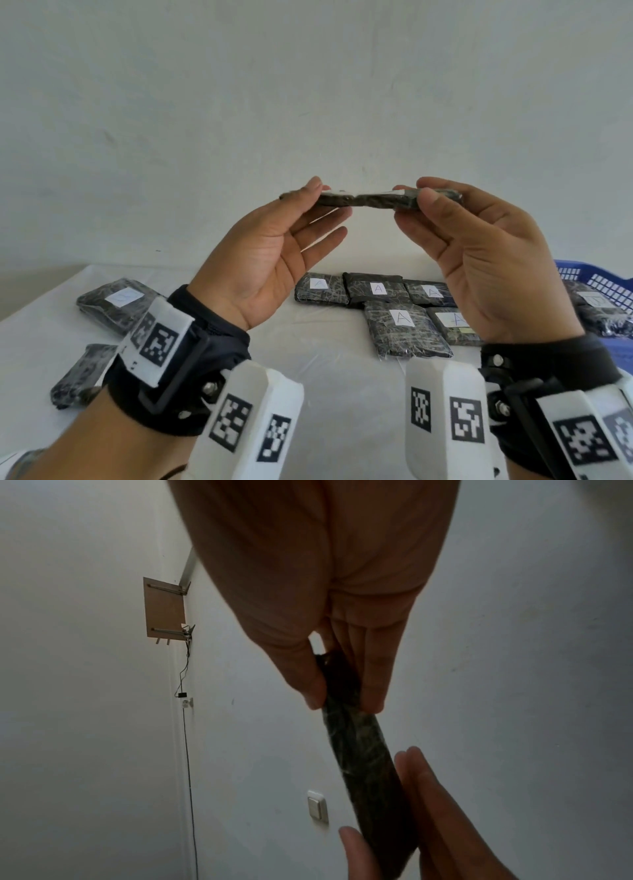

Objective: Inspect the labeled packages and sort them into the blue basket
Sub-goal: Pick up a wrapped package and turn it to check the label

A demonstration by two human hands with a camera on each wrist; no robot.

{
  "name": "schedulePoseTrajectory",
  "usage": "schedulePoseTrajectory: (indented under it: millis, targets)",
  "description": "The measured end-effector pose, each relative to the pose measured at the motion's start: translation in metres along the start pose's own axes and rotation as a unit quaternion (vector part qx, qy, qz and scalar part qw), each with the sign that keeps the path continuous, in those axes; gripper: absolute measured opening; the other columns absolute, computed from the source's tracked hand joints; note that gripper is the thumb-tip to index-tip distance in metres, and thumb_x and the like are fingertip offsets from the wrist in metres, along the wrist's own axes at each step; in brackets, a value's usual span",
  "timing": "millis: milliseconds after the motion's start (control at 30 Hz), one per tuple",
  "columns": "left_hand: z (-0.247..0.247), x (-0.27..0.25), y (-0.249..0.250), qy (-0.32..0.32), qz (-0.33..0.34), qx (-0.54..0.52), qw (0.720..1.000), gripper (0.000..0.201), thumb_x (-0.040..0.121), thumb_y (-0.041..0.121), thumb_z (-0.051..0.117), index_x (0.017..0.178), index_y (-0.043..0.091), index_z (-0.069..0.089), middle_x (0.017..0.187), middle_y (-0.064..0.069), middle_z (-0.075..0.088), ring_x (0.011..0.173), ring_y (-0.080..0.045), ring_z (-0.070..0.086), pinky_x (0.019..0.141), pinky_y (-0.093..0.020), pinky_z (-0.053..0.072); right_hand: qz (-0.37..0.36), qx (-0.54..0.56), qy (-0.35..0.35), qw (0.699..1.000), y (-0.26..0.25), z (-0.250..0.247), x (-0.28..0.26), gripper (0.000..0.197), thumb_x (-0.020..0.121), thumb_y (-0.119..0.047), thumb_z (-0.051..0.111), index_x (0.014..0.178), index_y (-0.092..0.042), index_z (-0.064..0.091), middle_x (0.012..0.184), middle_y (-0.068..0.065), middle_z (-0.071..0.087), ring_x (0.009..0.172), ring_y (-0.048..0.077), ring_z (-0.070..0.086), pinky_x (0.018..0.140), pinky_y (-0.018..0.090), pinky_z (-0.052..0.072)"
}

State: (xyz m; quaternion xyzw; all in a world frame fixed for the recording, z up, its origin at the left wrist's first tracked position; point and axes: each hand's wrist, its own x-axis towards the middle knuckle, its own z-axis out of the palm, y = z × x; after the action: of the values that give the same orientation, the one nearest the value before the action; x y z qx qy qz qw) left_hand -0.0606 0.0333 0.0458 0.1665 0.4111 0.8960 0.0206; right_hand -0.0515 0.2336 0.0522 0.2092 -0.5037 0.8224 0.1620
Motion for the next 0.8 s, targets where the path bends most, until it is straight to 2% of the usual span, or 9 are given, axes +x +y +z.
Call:
schedulePoseTrajectory:
  millis: [100,200,333,400,467,600,700,800]
  targets:
    - [0.003,0.001,-0.007,0.026,0.044,-0.011,0.999,0.028,0.081,0.025,0.068,0.103,0.007,0.068,0.128,-0.019,0.07,0.106,-0.022,0.075,0.085,-0.029,0.062,0.017,0.016,-0.006,1.0,0.0,0.003,-0.002,0.036,0.08,-0.009,0.068,0.113,0.006,0.066,0.1,0.017,0.078,0.1,0.026,0.077,0.087,0.03,0.062]
    - [0.005,0.001,-0.012,0.043,0.071,-0.018,0.996,0.028,0.078,0.025,0.07,0.1,0.007,0.069,0.125,-0.02,0.071,0.103,-0.02,0.075,0.083,-0.026,0.062,0.011,0.031,0.001,0.999,0.001,0.009,-0.003,0.039,0.078,-0.009,0.069,0.114,0.005,0.065,0.105,0.021,0.075,0.102,0.026,0.076,0.09,0.031,0.062]
    - [0.004,0.001,-0.013,0.05,0.082,-0.005,0.995,0.027,0.079,0.027,0.07,0.097,0.007,0.07,0.106,-0.014,0.078,0.099,-0.021,0.077,0.081,-0.027,0.062,-0.007,0.024,0.019,1.0,0.002,0.012,-0.003,0.031,0.076,-0.01,0.072,0.105,0.002,0.068,0.092,0.013,0.076,0.093,0.023,0.077,0.087,0.03,0.062]
    - [0.005,0.001,-0.014,0.048,0.084,0.001,0.995,0.026,0.08,0.028,0.07,0.096,0.007,0.071,0.1,-0.012,0.079,0.097,-0.021,0.077,0.081,-0.026,0.062,-0.01,0.022,0.021,0.999,0.002,0.015,-0.004,0.034,0.074,-0.011,0.074,0.104,0.0,0.068,0.093,0.012,0.074,0.093,0.021,0.077,0.089,0.031,0.062]
    - [0.007,0.0,-0.015,0.049,0.097,0.007,0.994,0.024,0.08,0.027,0.07,0.094,0.008,0.071,0.097,-0.01,0.079,0.097,-0.021,0.077,0.08,-0.026,0.062,-0.018,0.026,0.03,0.999,0.004,0.019,-0.005,0.039,0.072,-0.01,0.076,0.109,-0.001,0.066,0.096,0.012,0.075,0.096,0.021,0.076,0.094,0.033,0.061]
    - [0.01,-0.003,-0.017,0.045,0.111,0.022,0.993,0.024,0.079,0.028,0.071,0.092,0.008,0.071,0.098,-0.011,0.079,0.1,-0.022,0.077,0.081,-0.026,0.061,-0.042,0.031,0.064,0.997,0.012,0.026,-0.005,0.037,0.072,-0.01,0.077,0.105,-0.002,0.064,0.084,0.003,0.075,0.091,0.018,0.076,0.092,0.033,0.062]
    - [0.011,-0.002,-0.017,0.058,0.127,0.023,0.99,0.029,0.076,0.024,0.075,0.097,0.004,0.071,0.099,-0.011,0.077,0.098,-0.021,0.076,0.082,-0.026,0.061,-0.024,0.04,0.066,0.997,0.014,0.029,-0.005,0.04,0.076,-0.008,0.076,0.113,-0.001,0.062,0.095,0.01,0.071,0.094,0.02,0.075,0.096,0.035,0.061]
    - [0.012,-0.002,-0.02,0.07,0.144,0.027,0.987,0.026,0.075,0.021,0.076,0.095,0.003,0.072,0.096,-0.011,0.078,0.095,-0.021,0.077,0.083,-0.025,0.061,-0.033,0.011,0.075,0.997,0.014,0.033,-0.008,0.05,0.071,-0.012,0.08,0.116,-0.003,0.061,0.086,0.001,0.075,0.095,0.02,0.074,0.1,0.04,0.06]
